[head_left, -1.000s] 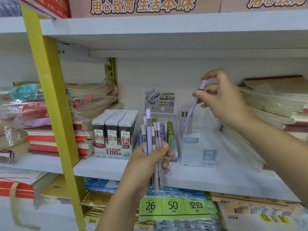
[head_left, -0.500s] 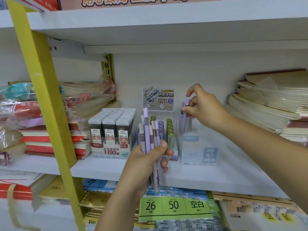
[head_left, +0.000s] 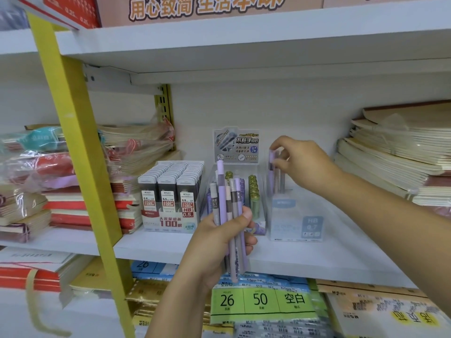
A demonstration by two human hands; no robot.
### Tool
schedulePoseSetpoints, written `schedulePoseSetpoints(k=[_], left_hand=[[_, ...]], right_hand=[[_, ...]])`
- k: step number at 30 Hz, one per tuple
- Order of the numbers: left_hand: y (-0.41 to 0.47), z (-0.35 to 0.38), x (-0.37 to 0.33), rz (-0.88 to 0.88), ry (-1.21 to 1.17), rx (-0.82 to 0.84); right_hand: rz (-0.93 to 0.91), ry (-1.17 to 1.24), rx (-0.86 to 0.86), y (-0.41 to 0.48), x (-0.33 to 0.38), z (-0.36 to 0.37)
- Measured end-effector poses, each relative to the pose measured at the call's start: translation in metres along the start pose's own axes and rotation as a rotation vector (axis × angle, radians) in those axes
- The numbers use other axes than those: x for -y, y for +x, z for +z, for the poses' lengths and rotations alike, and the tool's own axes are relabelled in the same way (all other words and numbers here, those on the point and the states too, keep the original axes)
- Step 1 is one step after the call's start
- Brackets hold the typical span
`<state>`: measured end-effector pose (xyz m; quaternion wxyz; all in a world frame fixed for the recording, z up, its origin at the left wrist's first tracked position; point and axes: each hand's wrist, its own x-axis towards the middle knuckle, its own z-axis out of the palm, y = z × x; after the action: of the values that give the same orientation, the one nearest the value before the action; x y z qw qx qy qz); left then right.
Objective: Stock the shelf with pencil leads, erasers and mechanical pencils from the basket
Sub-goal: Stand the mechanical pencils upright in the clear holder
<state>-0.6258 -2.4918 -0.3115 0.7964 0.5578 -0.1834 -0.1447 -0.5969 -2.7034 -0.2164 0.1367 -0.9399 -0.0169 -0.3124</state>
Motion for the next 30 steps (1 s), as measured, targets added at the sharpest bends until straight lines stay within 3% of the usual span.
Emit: schedulePoseSetpoints(k=[2,3,4,7,9,19,25,27,30], left_hand=[[-0.002,0.001,-0.002,0.005,-0.012,0.021],[-0.004,0.002,-0.002,0.011,-0.015,0.035],[-0.005,0.003,-0.003,0.016,-0.016,0.050],[-0.008,0.008,-0.004,0.027,0.000,0.101],[-0.011,0.011,-0.004,0.028,0.003,0.123],[-0.009,0.008,0.000,0.016,0.000,0.118],[-0.003,0.003,0.004,0.021,0.068,0.090],[-0.002,0.003,0.005,0.028,0.060,0.082],[0.000,0.004,0.005,0.029,0.014,0.065]], right_hand=[[-0.109,0.011,-0.189,-0.016,0.012,-0.009],[-0.138,0.109,-0.199,-0.025,0.019,-0.012],[-0.130,0.253,-0.132,-0.034,0.027,-0.014],[0.018,0.639,0.320,-0.054,0.044,-0.016],[0.060,0.759,0.432,-0.061,0.048,-0.015],[0.153,1.044,0.095,-0.066,0.041,-0.023],[0.011,0.977,-0.401,-0.042,0.021,-0.048],[-0.041,0.808,-0.418,-0.032,0.011,-0.050],[-0.024,0.594,-0.230,-0.019,0.001,-0.039]])
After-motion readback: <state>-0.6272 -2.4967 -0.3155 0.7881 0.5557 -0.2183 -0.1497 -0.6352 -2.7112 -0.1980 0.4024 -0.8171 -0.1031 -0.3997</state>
